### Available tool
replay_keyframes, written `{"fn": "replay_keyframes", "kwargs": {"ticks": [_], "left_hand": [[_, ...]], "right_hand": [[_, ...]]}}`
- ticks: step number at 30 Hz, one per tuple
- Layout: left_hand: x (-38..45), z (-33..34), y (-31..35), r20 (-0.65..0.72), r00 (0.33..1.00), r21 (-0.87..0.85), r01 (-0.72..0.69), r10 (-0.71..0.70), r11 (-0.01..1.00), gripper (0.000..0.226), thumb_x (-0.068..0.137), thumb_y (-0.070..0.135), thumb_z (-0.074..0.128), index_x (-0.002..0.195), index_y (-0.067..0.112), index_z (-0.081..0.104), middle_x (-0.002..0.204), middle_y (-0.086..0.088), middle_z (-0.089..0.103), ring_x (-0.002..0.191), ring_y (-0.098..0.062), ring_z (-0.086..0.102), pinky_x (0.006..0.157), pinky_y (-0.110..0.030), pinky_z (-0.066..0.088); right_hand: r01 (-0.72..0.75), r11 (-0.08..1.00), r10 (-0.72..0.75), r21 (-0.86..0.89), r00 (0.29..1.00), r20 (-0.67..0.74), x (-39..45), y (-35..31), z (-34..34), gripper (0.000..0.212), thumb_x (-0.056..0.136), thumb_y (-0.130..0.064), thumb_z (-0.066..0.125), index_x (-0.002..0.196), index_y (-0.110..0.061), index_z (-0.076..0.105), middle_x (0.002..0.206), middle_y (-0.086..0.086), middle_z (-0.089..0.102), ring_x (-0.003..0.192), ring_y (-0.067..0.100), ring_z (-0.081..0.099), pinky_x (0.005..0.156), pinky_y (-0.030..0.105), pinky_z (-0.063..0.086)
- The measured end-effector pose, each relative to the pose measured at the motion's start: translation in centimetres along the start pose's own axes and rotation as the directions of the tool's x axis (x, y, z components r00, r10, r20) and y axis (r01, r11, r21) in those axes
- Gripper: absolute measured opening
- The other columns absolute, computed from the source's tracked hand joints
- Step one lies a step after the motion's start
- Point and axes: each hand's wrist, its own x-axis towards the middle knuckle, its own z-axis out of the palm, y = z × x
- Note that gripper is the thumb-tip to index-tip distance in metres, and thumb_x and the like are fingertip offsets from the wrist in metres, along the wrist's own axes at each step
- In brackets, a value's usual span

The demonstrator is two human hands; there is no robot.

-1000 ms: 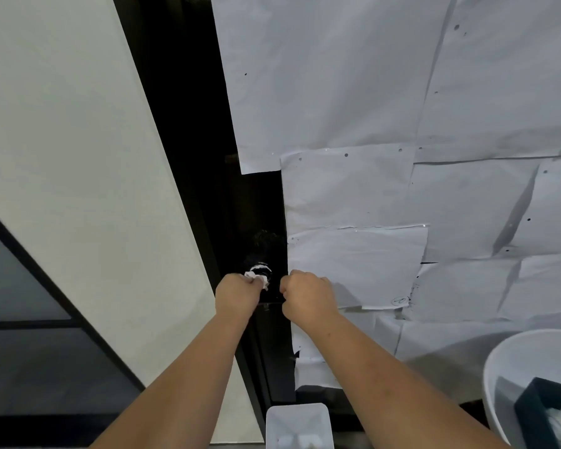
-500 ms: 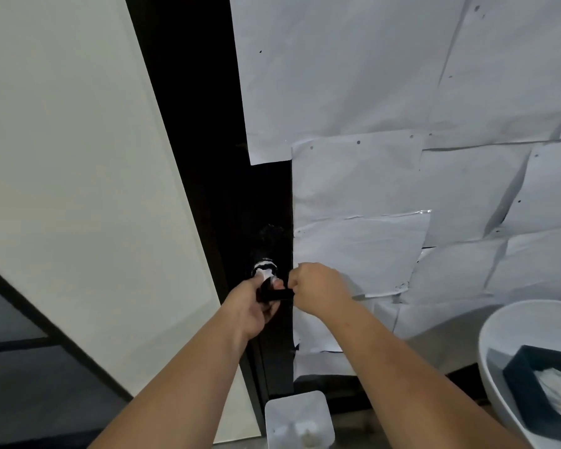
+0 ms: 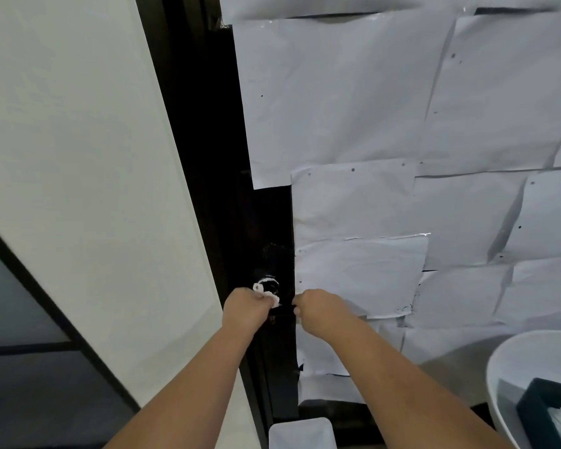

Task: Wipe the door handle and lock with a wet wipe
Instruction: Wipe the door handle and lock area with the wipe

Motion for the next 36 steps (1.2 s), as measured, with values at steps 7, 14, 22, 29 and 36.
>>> {"fn": "replay_keyframes", "kwargs": {"ticks": [7, 14, 22, 29, 36], "left_hand": [[-0.3, 0.2, 0.5, 0.184, 0.96, -0.344, 0.264, -0.211, 0.901, 0.024, 0.091, 0.031, 0.064, 0.102, 0.009, 0.064, 0.093, -0.006, 0.072, 0.081, -0.021, 0.07, 0.066, -0.027, 0.048], [0.0, 1.6, -0.5, 0.361, 0.851, -0.688, 0.519, -0.382, 0.507, 0.021, 0.096, 0.029, 0.057, 0.104, 0.011, 0.064, 0.096, -0.007, 0.07, 0.084, -0.019, 0.064, 0.072, -0.03, 0.048], [-0.4, 1.9, -0.6, -0.312, 0.943, -0.403, -0.019, -0.119, 0.915, 0.012, 0.085, 0.016, 0.072, 0.093, 0.008, 0.073, 0.074, 0.0, 0.066, 0.075, -0.022, 0.065, 0.073, -0.031, 0.053], [-0.4, 2.6, -1.6, -0.374, 0.903, 0.137, -0.172, 0.212, 0.975, 0.022, 0.097, 0.008, 0.047, 0.084, 0.003, 0.065, 0.064, -0.001, 0.052, 0.057, -0.015, 0.048, 0.05, -0.022, 0.033], [1.5, 1.3, -1.8, -0.328, 0.763, 0.429, -0.404, 0.556, 0.808, 0.014, 0.086, 0.013, 0.07, 0.074, 0.006, 0.069, 0.072, -0.005, 0.056, 0.054, -0.018, 0.053, 0.05, -0.03, 0.05]], "right_hand": [[0.055, 0.996, -0.059, -0.065, 0.996, -0.062, -0.9, 0.1, 0.3, 0.023, 0.093, -0.01, 0.043, 0.113, -0.014, 0.053, 0.111, 0.009, 0.058, 0.103, 0.03, 0.057, 0.077, 0.035, 0.035], [0.062, 0.998, -0.061, 0.008, 0.996, -0.071, -0.5, 0.6, 0.5, 0.028, 0.092, -0.009, 0.043, 0.117, -0.017, 0.054, 0.107, 0.007, 0.059, 0.102, 0.028, 0.058, 0.081, 0.034, 0.035], [0.061, 0.997, -0.059, 0.054, 0.998, -0.039, -0.4, 0.7, 0.7, 0.033, 0.092, -0.009, 0.043, 0.122, -0.018, 0.055, 0.11, 0.007, 0.061, 0.104, 0.028, 0.057, 0.089, 0.037, 0.038], [0.069, 0.995, -0.067, 0.072, 0.997, -0.04, -0.4, 1.0, 0.8, 0.036, 0.093, -0.01, 0.044, 0.126, -0.02, 0.053, 0.112, 0.007, 0.061, 0.106, 0.027, 0.056, 0.091, 0.037, 0.038], [0.075, 0.995, -0.072, 0.064, 0.996, -0.049, -0.1, 1.1, 0.9, 0.036, 0.092, -0.011, 0.044, 0.127, -0.02, 0.053, 0.114, 0.007, 0.062, 0.106, 0.027, 0.056, 0.079, 0.033, 0.034]]}}
